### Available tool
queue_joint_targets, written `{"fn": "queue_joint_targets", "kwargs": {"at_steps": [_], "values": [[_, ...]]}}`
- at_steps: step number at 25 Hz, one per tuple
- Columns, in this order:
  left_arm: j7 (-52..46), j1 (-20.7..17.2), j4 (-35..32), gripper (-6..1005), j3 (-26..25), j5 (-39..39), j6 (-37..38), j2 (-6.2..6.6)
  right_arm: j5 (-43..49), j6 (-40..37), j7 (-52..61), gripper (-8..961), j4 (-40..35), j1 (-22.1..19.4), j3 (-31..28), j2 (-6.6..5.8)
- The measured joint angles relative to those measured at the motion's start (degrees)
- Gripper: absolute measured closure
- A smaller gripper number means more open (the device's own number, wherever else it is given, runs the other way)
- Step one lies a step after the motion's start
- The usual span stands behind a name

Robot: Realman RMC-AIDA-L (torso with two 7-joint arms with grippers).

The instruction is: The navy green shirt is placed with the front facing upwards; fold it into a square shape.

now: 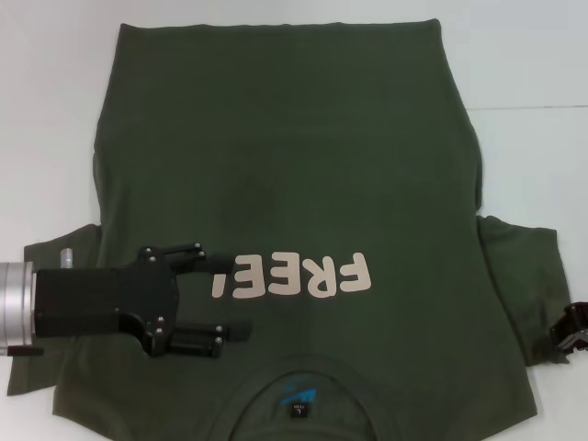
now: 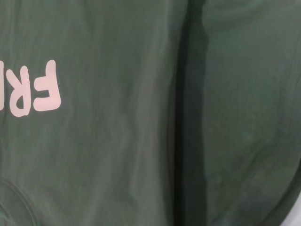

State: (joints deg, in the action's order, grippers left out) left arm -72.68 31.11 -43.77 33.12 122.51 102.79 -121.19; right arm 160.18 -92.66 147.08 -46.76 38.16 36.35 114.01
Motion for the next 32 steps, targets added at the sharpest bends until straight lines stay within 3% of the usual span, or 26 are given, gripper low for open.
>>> {"fn": "queue_joint_targets", "kwargs": {"at_steps": [7,12,21,32], "values": [[0.08,0.14,0.00,112,0.02,-0.08,-0.40,0.00,0.04,0.53,0.02,929,0.00,0.24,0.56,0.08],[0.09,0.37,0.00,112,0.02,-0.36,-0.41,0.00,0.04,0.85,-0.40,932,-0.39,0.08,1.10,-0.39],[-0.18,0.57,0.09,113,-0.26,-0.60,-0.69,-0.19,0.33,4.78,-0.30,931,-0.42,-1.43,1.39,-3.31],[-0.37,0.62,0.10,112,-0.61,-1.33,-0.91,-0.88,6.24,11.27,0.00,932,-0.73,-0.26,1.54,-3.94]]}}
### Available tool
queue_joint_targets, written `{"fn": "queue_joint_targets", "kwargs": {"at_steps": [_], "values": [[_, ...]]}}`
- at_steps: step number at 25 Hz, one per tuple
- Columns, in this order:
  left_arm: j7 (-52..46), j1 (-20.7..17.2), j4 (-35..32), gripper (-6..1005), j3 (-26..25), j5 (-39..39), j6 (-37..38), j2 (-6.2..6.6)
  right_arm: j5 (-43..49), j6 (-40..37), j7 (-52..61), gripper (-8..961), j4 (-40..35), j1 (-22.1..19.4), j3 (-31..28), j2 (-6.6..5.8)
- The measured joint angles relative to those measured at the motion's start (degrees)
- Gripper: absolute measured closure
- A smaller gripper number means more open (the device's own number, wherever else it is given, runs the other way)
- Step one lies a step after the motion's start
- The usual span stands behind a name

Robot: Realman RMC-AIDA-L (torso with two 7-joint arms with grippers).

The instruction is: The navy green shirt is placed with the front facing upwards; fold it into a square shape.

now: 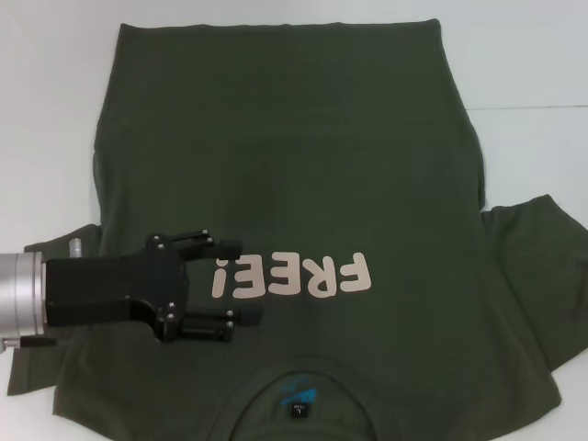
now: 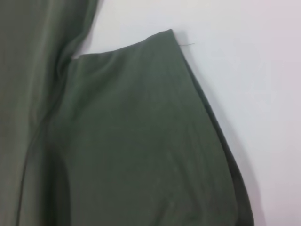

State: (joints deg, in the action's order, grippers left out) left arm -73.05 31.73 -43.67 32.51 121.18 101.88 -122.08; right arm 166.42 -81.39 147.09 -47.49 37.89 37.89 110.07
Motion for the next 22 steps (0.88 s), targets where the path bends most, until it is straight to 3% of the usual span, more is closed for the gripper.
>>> {"fn": "queue_joint_targets", "kwargs": {"at_steps": [22], "values": [[-0.85,-0.67,0.00,112,-0.07,-1.43,-0.29,-0.54,1.45,4.39,-0.48,931,-1.77,1.50,1.89,0.08]]}}
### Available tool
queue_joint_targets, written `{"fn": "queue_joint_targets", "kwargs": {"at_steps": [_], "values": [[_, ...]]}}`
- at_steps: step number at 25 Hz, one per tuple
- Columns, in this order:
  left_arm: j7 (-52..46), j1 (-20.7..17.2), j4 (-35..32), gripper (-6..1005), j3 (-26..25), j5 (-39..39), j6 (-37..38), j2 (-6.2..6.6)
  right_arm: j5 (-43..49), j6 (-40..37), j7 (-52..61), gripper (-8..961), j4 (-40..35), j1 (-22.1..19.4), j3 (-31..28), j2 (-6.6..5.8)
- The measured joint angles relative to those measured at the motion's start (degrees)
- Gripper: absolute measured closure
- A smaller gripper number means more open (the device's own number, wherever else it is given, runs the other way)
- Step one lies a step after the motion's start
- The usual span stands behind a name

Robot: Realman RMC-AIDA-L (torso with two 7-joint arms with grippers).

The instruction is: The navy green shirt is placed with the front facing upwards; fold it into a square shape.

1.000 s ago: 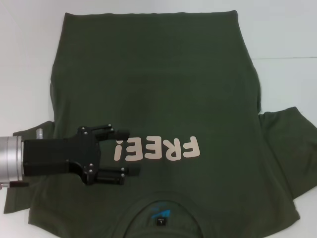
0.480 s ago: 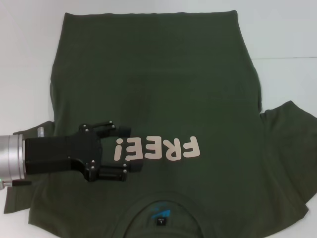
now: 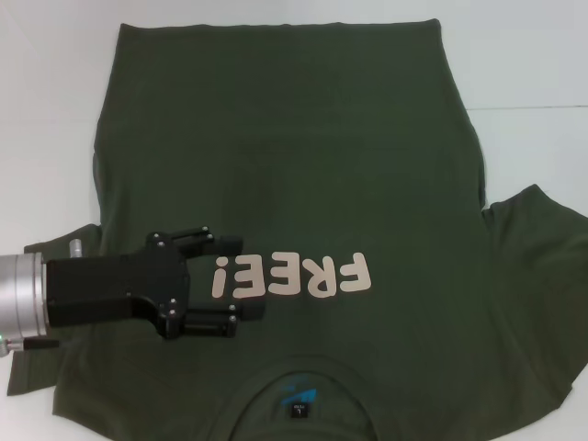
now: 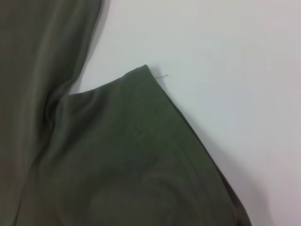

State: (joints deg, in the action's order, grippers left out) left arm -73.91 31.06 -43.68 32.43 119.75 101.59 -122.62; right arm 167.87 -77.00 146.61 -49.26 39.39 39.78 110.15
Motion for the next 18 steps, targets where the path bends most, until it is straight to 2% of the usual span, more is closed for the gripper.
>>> {"fn": "queue_joint_targets", "kwargs": {"at_steps": [6,10,11,18], "values": [[-0.01,-0.04,0.00,113,0.00,-0.04,0.00,-0.19,-0.25,-3.09,-0.17,931,-2.13,0.20,0.30,0.46],[-0.01,-0.04,0.00,113,0.00,-0.05,0.00,-0.25,-0.41,-6.38,-0.86,931,-6.22,0.52,0.32,1.92],[-0.01,-0.04,0.00,113,0.00,-0.05,0.00,-0.25,-0.45,-7.51,-1.26,931,-8.67,0.92,0.36,2.85],[-0.01,-0.04,-0.04,112,0.00,-0.11,0.01,-0.25,-4.52,-9.56,-2.50,931,-10.20,3.32,0.41,3.77]]}}
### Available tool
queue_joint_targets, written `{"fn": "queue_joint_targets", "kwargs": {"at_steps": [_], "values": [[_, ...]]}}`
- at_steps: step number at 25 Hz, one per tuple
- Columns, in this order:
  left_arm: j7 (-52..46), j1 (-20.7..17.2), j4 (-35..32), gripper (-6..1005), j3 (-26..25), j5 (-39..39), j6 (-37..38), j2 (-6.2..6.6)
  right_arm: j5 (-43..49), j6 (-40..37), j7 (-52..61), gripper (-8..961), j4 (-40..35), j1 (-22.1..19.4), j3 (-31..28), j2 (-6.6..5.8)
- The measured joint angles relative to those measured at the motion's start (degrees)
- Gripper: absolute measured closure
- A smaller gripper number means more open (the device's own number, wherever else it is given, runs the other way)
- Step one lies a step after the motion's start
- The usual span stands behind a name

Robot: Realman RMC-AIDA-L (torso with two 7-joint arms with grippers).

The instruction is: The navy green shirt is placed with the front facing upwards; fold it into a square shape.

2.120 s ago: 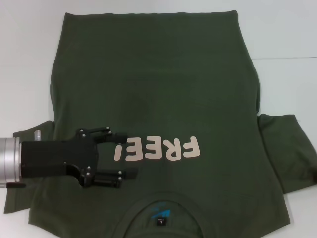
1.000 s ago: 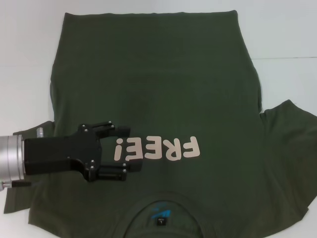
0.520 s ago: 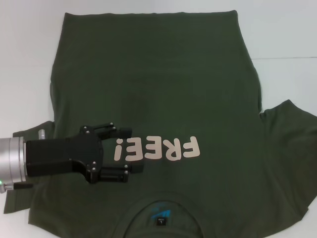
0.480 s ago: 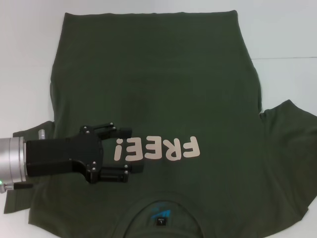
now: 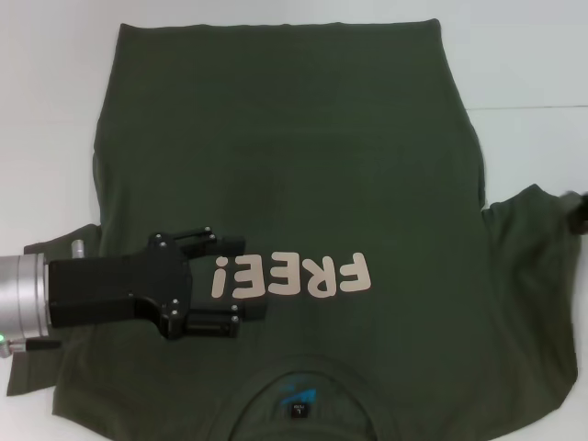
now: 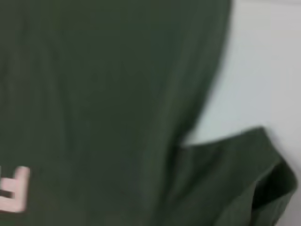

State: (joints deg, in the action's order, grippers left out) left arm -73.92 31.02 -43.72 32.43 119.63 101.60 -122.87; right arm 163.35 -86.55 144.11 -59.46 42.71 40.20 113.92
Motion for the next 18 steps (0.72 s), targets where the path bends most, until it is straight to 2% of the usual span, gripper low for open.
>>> {"fn": "queue_joint_targets", "kwargs": {"at_steps": [5,10,18], "values": [[-0.03,0.02,-0.06,112,-0.21,-0.03,0.00,0.00,-2.53,0.18,-1.25,931,0.61,2.24,2.39,1.42],[-0.14,0.08,-0.03,113,-0.56,-0.03,-0.04,-0.09,-3.75,0.65,-2.04,932,0.53,3.47,5.71,3.64],[-0.76,0.30,-0.36,112,-0.63,-0.03,-0.25,-0.09,-8.47,1.27,-4.16,932,0.81,3.61,8.82,5.11]]}}
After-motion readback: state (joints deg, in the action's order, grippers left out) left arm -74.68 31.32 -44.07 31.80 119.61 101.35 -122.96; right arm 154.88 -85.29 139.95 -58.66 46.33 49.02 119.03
